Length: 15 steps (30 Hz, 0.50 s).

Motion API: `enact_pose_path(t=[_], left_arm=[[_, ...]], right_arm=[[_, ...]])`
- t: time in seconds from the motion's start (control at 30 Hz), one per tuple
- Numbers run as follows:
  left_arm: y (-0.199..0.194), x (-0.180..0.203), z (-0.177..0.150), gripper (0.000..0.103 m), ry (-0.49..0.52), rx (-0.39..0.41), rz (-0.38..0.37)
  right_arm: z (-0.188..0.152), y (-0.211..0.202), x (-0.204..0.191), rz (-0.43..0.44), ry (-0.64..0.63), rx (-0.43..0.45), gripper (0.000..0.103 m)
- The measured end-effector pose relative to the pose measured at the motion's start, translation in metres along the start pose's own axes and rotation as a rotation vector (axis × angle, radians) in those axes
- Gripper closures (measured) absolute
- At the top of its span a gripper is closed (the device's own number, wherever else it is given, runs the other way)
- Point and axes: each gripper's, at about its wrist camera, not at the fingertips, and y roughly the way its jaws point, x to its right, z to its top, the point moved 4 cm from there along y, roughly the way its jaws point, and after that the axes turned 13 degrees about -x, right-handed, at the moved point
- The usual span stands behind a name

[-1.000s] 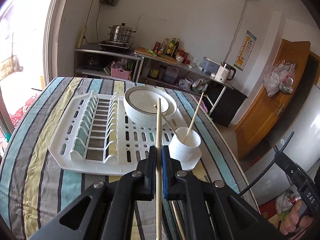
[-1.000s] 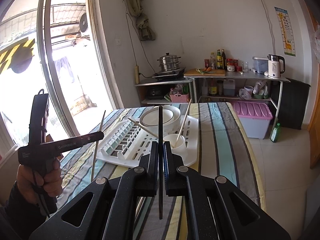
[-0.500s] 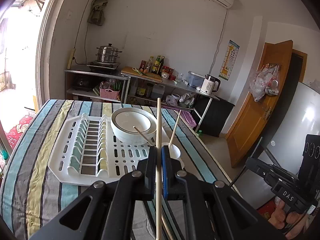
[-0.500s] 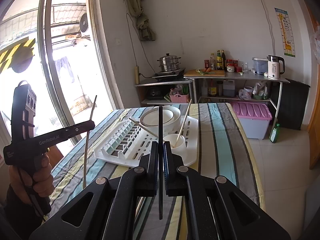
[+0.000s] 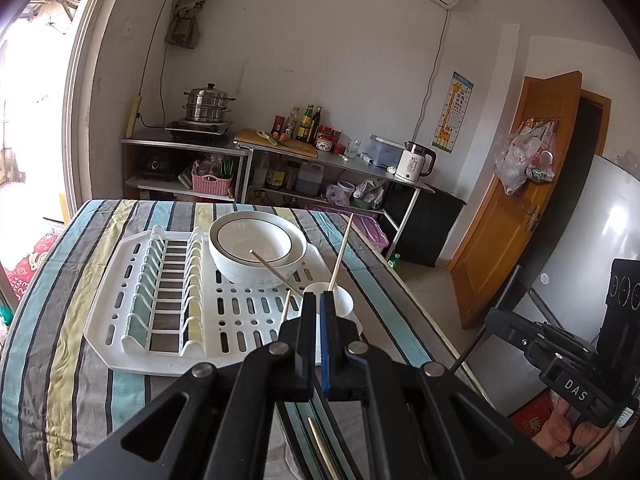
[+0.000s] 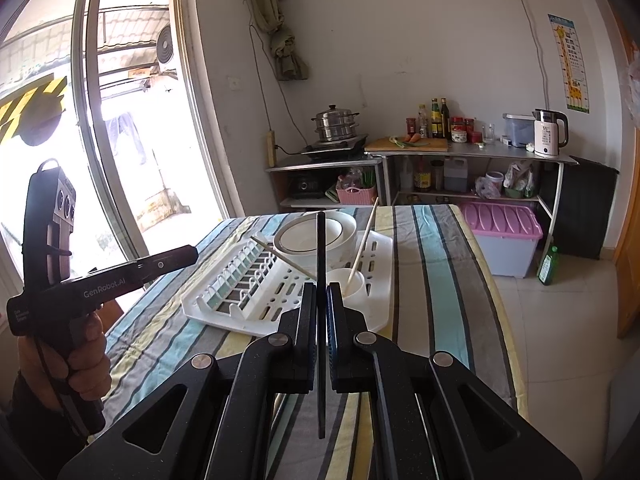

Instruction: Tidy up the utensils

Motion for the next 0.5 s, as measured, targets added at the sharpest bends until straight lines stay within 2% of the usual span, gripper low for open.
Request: enact_pose_path(t=[0.13,0.27,0.4,0.5], left_arm=[[0.010,-0.004,-0.004,0.102,0.009,-0.026,0.033],[0.038,-0.017,-0.008,0.099,0.011,-0.123,0.060],[0.074,-0.027,-0.012,0.082,0.041,-0.225,0.103],[0.096,-0.026,-0.017,0.078,0.102,-0.286,0.113]], right_arm=[[-0.001,0.003,0.001,0.001,0.001,-0.006,0.098],[0.000,0.005,0.002,0.004,0.001,-0.011,0.098],[0.001,0.008,0.003,0.004,-0.003,-0.014,0.098],[0.001,0.010,0.004,0.002,-0.003,-0.017,0.098]])
